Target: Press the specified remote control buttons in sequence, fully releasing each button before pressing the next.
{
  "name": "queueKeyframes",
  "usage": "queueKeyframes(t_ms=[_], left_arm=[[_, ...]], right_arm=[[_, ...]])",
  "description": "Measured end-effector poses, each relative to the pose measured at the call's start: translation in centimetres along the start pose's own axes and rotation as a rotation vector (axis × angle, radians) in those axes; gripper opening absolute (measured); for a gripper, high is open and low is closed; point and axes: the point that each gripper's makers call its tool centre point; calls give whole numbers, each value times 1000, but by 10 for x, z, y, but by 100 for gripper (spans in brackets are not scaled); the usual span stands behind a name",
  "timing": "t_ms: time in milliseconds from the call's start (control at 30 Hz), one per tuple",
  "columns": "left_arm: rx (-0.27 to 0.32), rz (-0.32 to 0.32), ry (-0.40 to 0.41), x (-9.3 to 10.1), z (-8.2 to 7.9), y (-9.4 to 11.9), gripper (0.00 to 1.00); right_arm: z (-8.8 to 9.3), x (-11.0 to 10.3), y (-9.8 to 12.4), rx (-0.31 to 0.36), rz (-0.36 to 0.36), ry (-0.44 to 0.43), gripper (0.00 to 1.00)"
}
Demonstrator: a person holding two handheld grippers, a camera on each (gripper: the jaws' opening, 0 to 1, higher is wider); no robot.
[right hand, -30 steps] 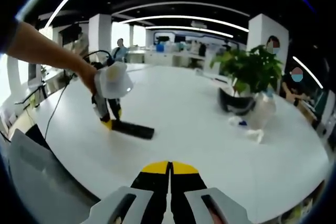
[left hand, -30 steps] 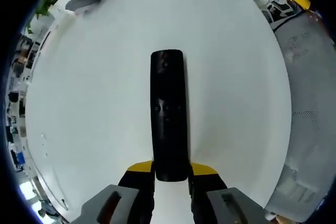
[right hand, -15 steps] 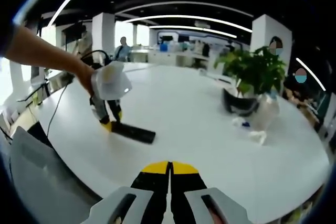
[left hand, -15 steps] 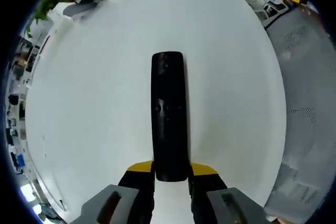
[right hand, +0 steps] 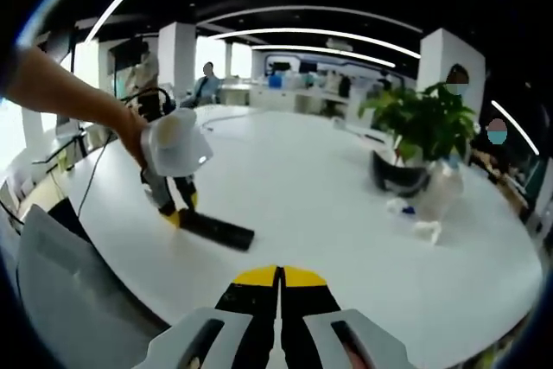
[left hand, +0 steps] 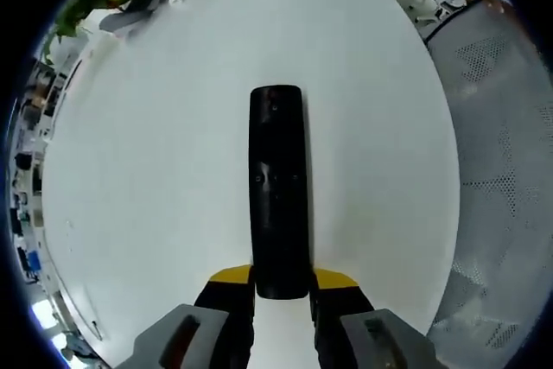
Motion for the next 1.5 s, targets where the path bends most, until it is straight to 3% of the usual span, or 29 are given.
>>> queueKeyframes(t_ms=[500, 1133, 1500], left_arm=[[-11, 3, -26, 23, 2, 1, 23], [-20, 5, -37, 55, 5, 3, 24], [48, 8, -22, 64, 7, 5, 23]], right_arm=[[5, 12, 0, -19, 52, -40, 0], [28, 9, -10, -174, 78, 28, 0], [23, 9, -11, -166, 75, -4, 0]])
Point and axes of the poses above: the point that each gripper's makers call its tool centre point, and the gripper's own axes: y roughly backward along the fingers, x roughly to its right, z roughly out of its underside, and after that the axes turned 3 degrees about -y, right-handed
